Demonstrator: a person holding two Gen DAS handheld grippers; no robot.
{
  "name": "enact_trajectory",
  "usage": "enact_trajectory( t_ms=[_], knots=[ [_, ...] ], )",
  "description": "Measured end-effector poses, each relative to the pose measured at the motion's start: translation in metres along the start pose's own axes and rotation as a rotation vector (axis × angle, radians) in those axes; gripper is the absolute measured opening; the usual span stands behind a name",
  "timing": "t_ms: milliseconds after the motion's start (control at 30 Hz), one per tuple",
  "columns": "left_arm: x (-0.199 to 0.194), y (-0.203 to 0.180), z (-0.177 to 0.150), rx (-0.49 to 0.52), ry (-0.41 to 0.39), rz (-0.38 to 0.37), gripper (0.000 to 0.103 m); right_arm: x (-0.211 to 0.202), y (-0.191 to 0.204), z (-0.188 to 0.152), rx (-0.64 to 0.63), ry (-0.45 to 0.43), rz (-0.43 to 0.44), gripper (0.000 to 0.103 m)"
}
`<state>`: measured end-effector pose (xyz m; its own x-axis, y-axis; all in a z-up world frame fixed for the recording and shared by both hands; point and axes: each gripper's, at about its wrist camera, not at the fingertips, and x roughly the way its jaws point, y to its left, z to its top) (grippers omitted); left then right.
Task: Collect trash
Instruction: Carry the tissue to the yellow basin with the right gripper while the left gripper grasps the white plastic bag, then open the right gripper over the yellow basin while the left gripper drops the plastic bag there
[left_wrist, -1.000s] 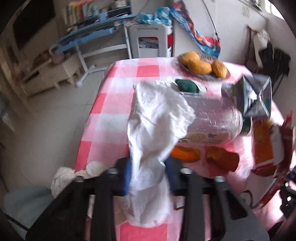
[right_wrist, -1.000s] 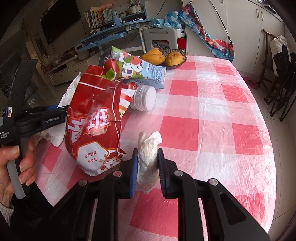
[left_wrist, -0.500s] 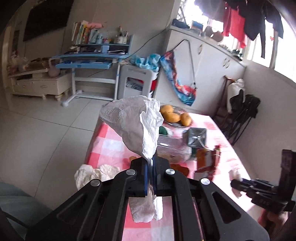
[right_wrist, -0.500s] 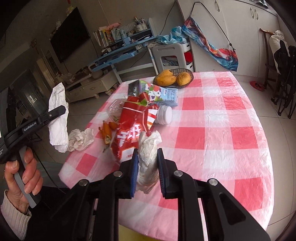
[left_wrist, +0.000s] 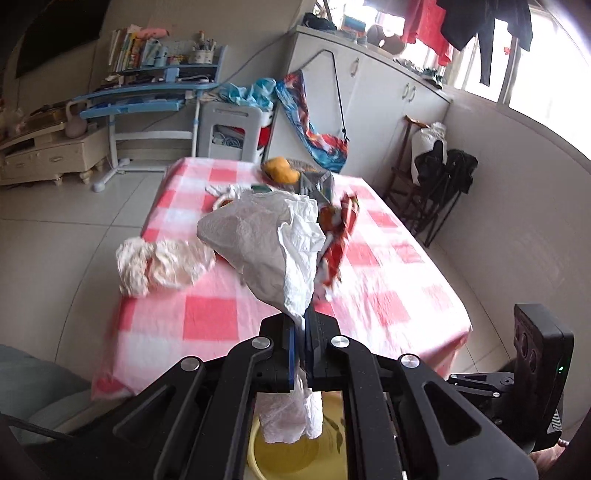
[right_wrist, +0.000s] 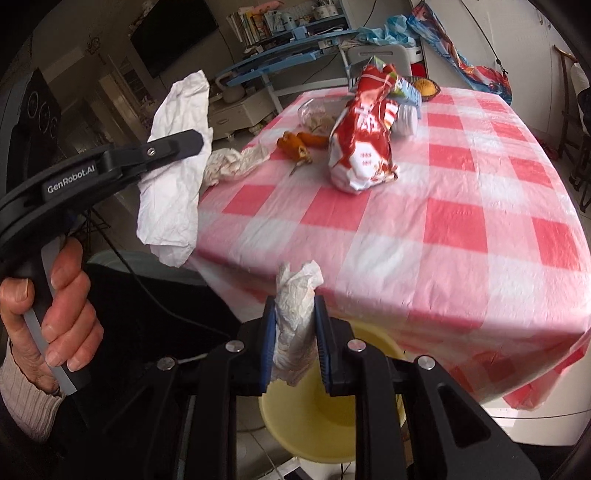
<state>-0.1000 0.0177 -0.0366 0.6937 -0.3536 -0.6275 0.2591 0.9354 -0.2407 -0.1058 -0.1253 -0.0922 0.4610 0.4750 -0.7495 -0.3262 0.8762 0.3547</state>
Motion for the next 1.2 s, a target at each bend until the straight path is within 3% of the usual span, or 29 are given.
enact_trajectory(
  t_ms=[133,200,333,467,533,600,633,667,800,1200],
  knots=[
    [-0.007,-0.012,-0.023,0.015,0.042,-0.013,0.005,0.002,0.003,-0.018,0.005,0.047,-0.009,0.027],
    [-0.011,-0.019,-0.034,0.024,0.058,-0.021,0.005,0.001,0.002,-0.023,0.013,0.051,-0.028,0.039],
    [-0.013,-0.030,-0.050,0.050,0.102,-0.034,0.005,-0.009,-0.007,-0.027,0.052,0.014,-0.067,0.050],
    [-0.015,-0.039,-0.064,0.074,0.154,-0.047,0.005,-0.020,-0.017,-0.026,0.096,-0.032,-0.097,0.051],
    [-0.014,-0.042,-0.070,0.090,0.195,-0.060,0.010,-0.025,-0.023,-0.025,0.120,-0.056,-0.110,0.056],
    [-0.015,-0.046,-0.076,0.108,0.216,-0.055,0.030,-0.030,-0.027,-0.025,0.144,-0.081,-0.122,0.058],
    [-0.017,-0.047,-0.078,0.116,0.216,-0.046,0.035,-0.032,-0.029,-0.024,0.155,-0.092,-0.126,0.058],
    [-0.020,-0.050,-0.078,0.126,0.207,-0.034,0.043,-0.034,-0.031,-0.024,0.165,-0.101,-0.127,0.058],
    [-0.035,-0.058,-0.075,0.189,0.140,0.055,0.055,-0.039,-0.034,-0.023,0.185,-0.135,-0.132,0.060],
    [-0.056,-0.055,-0.055,0.203,0.005,0.209,0.067,-0.048,-0.023,-0.021,0.142,-0.205,-0.131,0.063]
  ],
)
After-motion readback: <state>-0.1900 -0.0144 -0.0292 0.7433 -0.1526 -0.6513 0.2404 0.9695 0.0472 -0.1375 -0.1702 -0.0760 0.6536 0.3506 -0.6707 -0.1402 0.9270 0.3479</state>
